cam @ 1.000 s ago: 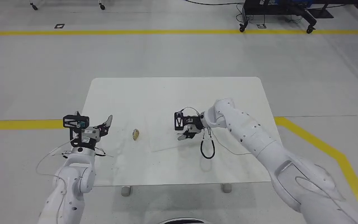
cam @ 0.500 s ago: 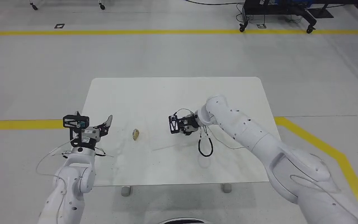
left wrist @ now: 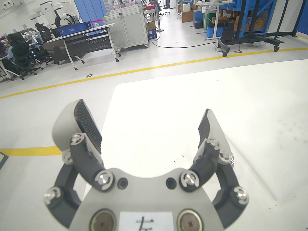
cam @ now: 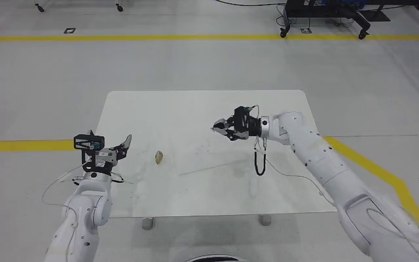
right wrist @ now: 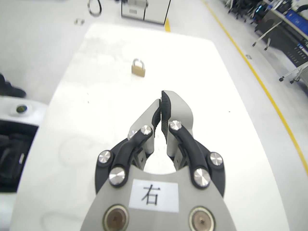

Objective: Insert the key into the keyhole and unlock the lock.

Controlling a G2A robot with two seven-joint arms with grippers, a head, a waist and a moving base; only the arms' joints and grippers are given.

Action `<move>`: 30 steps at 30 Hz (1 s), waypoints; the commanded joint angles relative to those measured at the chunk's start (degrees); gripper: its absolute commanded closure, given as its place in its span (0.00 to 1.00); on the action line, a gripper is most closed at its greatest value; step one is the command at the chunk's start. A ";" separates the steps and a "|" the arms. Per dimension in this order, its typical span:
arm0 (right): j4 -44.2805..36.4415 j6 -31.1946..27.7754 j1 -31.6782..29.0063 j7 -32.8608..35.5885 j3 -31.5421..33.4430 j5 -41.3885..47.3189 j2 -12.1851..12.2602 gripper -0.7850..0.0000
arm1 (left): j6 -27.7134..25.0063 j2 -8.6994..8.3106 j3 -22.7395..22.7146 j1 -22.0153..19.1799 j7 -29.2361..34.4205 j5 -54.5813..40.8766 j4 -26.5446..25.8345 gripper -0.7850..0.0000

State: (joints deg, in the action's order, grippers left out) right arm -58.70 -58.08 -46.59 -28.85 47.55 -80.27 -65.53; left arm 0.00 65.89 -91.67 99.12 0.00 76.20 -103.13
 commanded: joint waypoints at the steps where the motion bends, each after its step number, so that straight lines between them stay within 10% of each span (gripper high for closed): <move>1: 0.35 0.08 -1.99 -6.63 1.07 1.12 1.24 1.00 | 0.00 0.00 0.00 0.00 0.00 0.00 0.00 0.00; 16: 3.64 0.08 -3.28 -10.65 -0.13 2.66 3.47 1.00 | -1.77 0.28 1.74 1.37 -4.48 -0.62 -1.48 0.00; 24: 6.00 0.08 -3.90 -9.45 -6.32 21.15 1.11 1.00 | -30.70 -0.32 1.32 2.28 8.22 -33.34 -2.00 0.00; 30: 6.86 0.08 1.39 -3.59 -18.60 40.04 -0.57 1.00 | -42.12 -1.32 2.19 -1.22 22.37 -54.17 -0.90 0.00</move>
State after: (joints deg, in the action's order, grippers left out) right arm -51.93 -58.00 -46.41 -34.01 31.52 -44.62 -65.95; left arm -40.37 64.75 -90.00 98.60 19.44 26.55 -104.03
